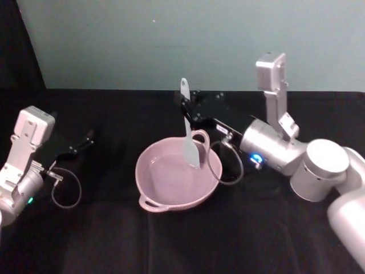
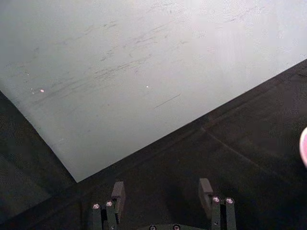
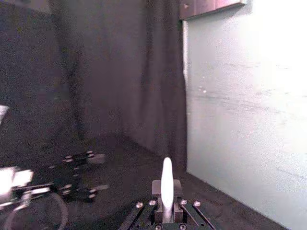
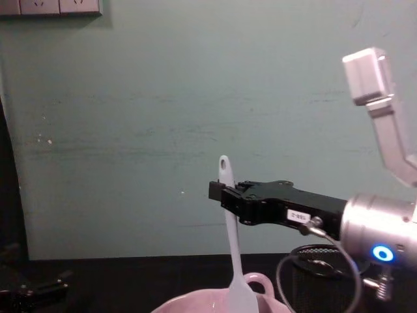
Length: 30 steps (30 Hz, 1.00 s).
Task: Use the one hand to pick up the spoon and stir the clear water in the bowl.
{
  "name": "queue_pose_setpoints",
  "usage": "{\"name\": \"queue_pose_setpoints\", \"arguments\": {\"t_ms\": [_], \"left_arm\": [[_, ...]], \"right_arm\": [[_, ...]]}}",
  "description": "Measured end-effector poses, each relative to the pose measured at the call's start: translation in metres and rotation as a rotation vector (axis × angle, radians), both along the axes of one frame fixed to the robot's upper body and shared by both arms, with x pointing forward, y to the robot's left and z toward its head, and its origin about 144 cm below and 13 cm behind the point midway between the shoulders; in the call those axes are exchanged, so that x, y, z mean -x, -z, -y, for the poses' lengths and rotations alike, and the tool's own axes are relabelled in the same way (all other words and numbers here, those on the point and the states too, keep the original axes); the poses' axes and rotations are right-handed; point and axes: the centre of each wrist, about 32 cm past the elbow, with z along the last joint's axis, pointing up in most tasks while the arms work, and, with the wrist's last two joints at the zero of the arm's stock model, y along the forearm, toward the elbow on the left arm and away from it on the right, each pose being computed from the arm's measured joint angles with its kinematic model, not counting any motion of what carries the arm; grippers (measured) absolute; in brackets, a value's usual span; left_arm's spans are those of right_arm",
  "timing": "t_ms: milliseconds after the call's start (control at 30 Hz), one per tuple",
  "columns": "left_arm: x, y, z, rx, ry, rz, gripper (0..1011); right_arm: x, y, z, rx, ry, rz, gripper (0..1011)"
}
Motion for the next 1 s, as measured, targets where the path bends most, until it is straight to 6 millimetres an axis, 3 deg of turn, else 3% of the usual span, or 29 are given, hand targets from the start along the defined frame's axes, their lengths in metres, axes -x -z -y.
{"name": "queue_pose_setpoints", "arguments": {"t_ms": [300,533,1000], "left_arm": [[0.0,0.0,0.0,0.0,0.0,0.0,1011],[0.0,0.0,0.0,0.0,0.0,0.0,1011],[0.0,0.0,0.0,0.0,0.0,0.0,1011]], "right_arm": [[0.029,0.0,0.009,-0.007,-0.106,-0.035,117],[0.04,0.001,-0.004,0.002,-0.186,-0.054,117],[0.028,0.002,-0.043,-0.013,-0.188,-0.007,117]]}}
